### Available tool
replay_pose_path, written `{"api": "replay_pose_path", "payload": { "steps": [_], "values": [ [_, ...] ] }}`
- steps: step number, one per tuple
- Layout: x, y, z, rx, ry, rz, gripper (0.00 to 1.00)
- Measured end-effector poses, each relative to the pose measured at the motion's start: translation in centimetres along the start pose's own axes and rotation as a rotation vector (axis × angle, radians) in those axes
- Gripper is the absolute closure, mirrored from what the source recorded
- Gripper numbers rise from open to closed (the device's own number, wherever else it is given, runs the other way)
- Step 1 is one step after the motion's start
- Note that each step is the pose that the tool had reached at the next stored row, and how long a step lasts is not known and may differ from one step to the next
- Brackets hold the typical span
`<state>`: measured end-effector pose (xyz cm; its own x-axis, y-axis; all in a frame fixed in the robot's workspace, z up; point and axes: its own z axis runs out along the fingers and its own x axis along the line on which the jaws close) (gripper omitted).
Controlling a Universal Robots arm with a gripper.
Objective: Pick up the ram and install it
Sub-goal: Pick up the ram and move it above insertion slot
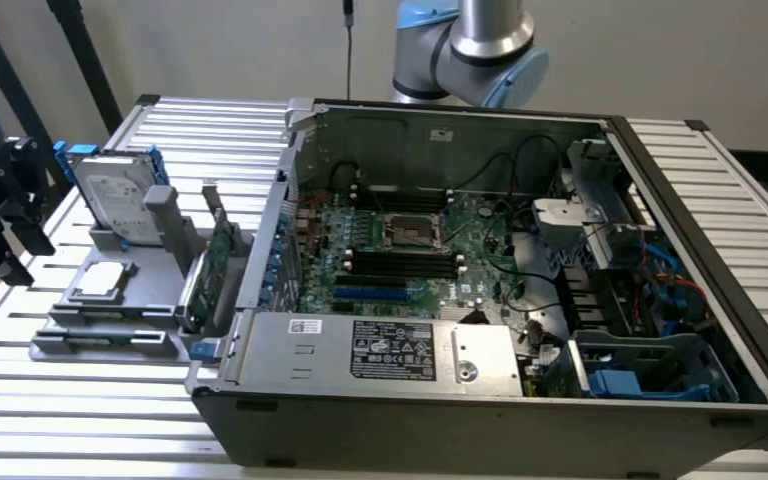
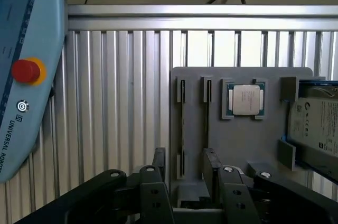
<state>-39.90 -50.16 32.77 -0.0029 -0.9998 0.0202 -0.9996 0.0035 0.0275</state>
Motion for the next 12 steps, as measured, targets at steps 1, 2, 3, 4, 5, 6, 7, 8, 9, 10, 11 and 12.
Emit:
{"api": "replay_pose_path", "payload": {
  "steps": [1,2,3,4,5,6,7,8,9,10,11,12],
  "values": [
    [0.0,0.0,0.17,0.0,0.0001,0.0,0.58],
    [0.1,-0.01,0.35,-0.0001,0.0,0.0,0.58],
    [0.1,-0.02,0.55,0.0001,-0.0001,0.0,0.58],
    [0.1,-0.02,0.73,0.0001,0.0,0.0,0.58],
    [0.2,-0.02,0.91,0.0,0.0,0.0,0.58],
    [0.2,-0.03,1.08,-0.0001,0.0,0.0,0.58],
    [0.2,-0.04,1.27,-0.0001,0.0001,0.0,0.58],
    [0.3,-0.04,1.46,0.0,-0.0001,0.0,0.58],
    [0.3,-0.05,1.64,0.0001,-0.0001,0.0,0.58],
    [0.3,-0.05,1.82,0.0,0.0,0.0,0.58],
    [0.3,-0.05,2.0,0.0,0.0,0.0,0.58],
    [0.4,-0.06,2.19,0.0,0.0,0.0,0.58]
  ]
}}
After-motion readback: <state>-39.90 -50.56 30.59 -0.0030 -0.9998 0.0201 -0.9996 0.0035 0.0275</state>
